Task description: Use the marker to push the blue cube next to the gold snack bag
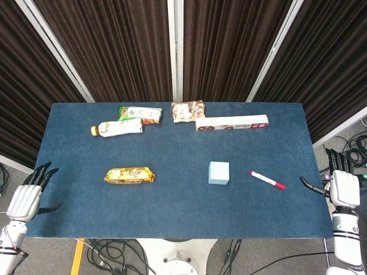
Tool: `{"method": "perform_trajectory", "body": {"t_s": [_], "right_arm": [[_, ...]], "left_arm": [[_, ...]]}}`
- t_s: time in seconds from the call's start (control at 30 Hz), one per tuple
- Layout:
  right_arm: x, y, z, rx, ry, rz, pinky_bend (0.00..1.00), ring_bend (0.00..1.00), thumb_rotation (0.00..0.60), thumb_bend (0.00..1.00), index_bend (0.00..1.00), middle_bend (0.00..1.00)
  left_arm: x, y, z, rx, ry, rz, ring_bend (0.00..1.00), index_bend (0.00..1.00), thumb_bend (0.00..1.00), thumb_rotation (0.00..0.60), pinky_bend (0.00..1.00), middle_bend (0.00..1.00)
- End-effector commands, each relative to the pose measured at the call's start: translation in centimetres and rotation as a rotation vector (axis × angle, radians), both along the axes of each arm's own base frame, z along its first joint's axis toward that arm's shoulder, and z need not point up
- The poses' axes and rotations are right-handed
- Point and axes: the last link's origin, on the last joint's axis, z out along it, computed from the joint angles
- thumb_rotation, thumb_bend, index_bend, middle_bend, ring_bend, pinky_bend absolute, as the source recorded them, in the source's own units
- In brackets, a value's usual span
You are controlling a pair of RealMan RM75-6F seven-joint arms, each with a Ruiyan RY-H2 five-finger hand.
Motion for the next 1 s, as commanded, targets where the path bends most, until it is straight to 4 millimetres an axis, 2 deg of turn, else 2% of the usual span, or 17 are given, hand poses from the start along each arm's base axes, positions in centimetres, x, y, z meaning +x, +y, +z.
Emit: {"method": "perform_trajectory", "body": {"t_s": [0.03, 0.1, 0.13, 0.2, 0.23, 0.27, 0.33, 0.4, 0.43, 0.47, 0.53, 0.57, 0.73, 1.0], "right_arm": [[0.1, -0.1, -0.1, 0.005, -0.003, 0.005, 0.00, 0.00, 0.166, 0.00, 0.00, 0.04], [0.3, -0.2, -0.1, 0.014, 0.004, 0.012, 0.01, 0.00, 0.166, 0.00, 0.00, 0.04], [0.3, -0.2, 0.0, 0.016, 0.005, 0.013, 0.06, 0.02, 0.170, 0.00, 0.00, 0.05], [0.5, -0.4, 0.2, 0.018, 0.012, 0.016, 0.28, 0.13, 0.182, 0.00, 0.00, 0.09], [0.7, -0.6, 0.3, 0.017, 0.017, 0.015, 0.43, 0.22, 0.203, 0.00, 0.01, 0.12], [0.8, -0.8, 0.5, 0.015, 0.029, 0.015, 0.51, 0.30, 0.223, 0.00, 0.03, 0.15], [1.0, -1.0, 0.6, 0.019, 0.052, 0.004, 0.71, 0.51, 0.319, 0.00, 0.15, 0.23], [1.3, -1.1, 0.5, 0.034, 0.079, -0.012, 0.82, 0.67, 0.422, 0.00, 0.29, 0.31], [1.5, -1.0, 0.3, 0.047, 0.087, -0.020, 0.86, 0.72, 0.462, 0.00, 0.34, 0.34], [1.7, -0.9, 0.0, 0.060, 0.100, -0.030, 0.90, 0.78, 0.530, 0.00, 0.41, 0.39], [2.0, -0.9, -0.6, 0.075, 0.124, -0.047, 0.94, 0.83, 0.592, 0.01, 0.48, 0.45], [2.0, -0.9, -1.1, 0.090, 0.141, -0.063, 0.94, 0.85, 0.600, 0.02, 0.50, 0.47], [2.2, -1.4, -3.7, 0.171, 0.154, -0.135, 0.95, 0.89, 0.600, 0.05, 0.53, 0.48], [3.1, -3.5, -6.9, 0.246, 0.132, -0.137, 0.96, 0.90, 0.600, 0.08, 0.55, 0.49]], "left_arm": [[0.0, 0.0, 0.0, 0.000, 0.000, 0.000, 0.03, 0.17, 0.01, 0.600, 0.18, 0.10], [0.0, 0.0, 0.0, 0.000, 0.000, 0.000, 0.03, 0.17, 0.01, 0.600, 0.18, 0.10], [0.0, 0.0, 0.0, 0.000, 0.000, 0.000, 0.03, 0.17, 0.01, 0.600, 0.18, 0.10], [0.0, 0.0, 0.0, 0.000, 0.000, 0.000, 0.03, 0.17, 0.01, 0.600, 0.18, 0.10], [0.0, 0.0, 0.0, 0.000, 0.000, 0.000, 0.03, 0.17, 0.01, 0.600, 0.18, 0.10], [0.0, 0.0, 0.0, 0.000, 0.000, 0.000, 0.03, 0.17, 0.01, 0.600, 0.18, 0.10], [0.0, 0.0, 0.0, 0.000, 0.000, 0.000, 0.03, 0.17, 0.01, 0.600, 0.18, 0.10], [0.0, 0.0, 0.0, 0.000, 0.000, 0.000, 0.03, 0.17, 0.01, 0.600, 0.18, 0.10], [0.0, 0.0, 0.0, 0.000, 0.000, 0.000, 0.03, 0.17, 0.01, 0.600, 0.18, 0.10], [0.0, 0.0, 0.0, 0.000, 0.000, 0.000, 0.03, 0.17, 0.01, 0.600, 0.18, 0.10], [0.0, 0.0, 0.0, 0.000, 0.000, 0.000, 0.03, 0.17, 0.01, 0.600, 0.18, 0.10], [0.0, 0.0, 0.0, 0.000, 0.000, 0.000, 0.03, 0.17, 0.01, 0.600, 0.18, 0.10], [0.0, 0.0, 0.0, 0.000, 0.000, 0.000, 0.03, 0.17, 0.01, 0.600, 0.18, 0.10], [0.0, 0.0, 0.0, 0.000, 0.000, 0.000, 0.03, 0.17, 0.02, 0.600, 0.18, 0.10]]}}
